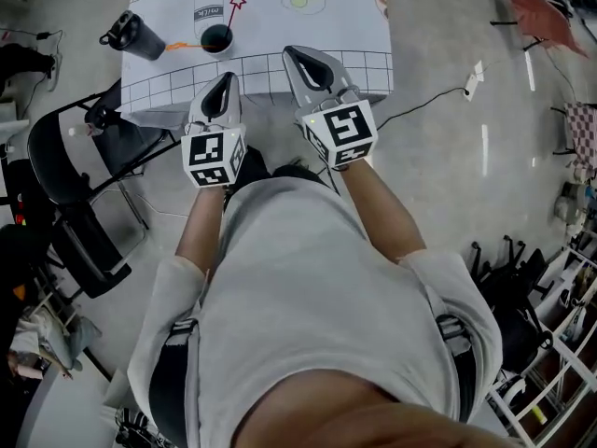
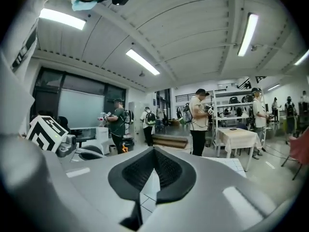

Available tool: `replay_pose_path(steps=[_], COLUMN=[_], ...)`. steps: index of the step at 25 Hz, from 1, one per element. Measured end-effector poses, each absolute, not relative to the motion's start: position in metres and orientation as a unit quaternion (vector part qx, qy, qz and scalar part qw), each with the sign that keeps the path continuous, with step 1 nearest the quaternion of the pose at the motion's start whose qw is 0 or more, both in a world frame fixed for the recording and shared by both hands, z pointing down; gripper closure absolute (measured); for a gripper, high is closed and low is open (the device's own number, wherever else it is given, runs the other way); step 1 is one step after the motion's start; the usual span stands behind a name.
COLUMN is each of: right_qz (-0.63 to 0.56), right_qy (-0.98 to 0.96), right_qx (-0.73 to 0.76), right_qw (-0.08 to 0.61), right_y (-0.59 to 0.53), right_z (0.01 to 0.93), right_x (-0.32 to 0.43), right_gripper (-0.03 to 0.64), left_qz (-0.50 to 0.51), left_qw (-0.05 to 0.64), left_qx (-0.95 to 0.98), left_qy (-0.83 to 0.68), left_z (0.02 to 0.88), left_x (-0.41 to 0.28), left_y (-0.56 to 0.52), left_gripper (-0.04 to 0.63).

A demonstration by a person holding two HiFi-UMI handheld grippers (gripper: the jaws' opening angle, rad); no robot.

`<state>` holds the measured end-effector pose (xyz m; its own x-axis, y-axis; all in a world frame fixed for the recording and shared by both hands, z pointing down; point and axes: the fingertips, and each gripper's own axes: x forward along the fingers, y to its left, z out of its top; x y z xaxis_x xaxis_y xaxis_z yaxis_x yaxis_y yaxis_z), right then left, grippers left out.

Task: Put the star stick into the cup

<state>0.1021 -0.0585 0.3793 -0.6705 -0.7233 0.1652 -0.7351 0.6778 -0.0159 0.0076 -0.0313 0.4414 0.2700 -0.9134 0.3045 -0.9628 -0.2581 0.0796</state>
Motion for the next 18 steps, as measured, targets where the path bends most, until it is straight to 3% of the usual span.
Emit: replay_pose_path(steps=[10,18], right_qz=[0.005,0.023], right_qy=[-0.888,-0.882], right_qx=[0.457,0.47], right_qw=[0.059,0.039], right_y=[-0.015,0.003], right_z=[0.359,0.362], right_x=[0.182,0.203], right_gripper=[0.618,0.618], left_qz=[0.081,0.1], left_qw=[0.087,0.079], left_qx=[0.822,0.821], left_qy=[-0.558,-0.557], left_z=[0.407,0.403], left_x=[0.114,0.132], left_y=[-0.012,0.001], left_gripper=[0.592,0.592])
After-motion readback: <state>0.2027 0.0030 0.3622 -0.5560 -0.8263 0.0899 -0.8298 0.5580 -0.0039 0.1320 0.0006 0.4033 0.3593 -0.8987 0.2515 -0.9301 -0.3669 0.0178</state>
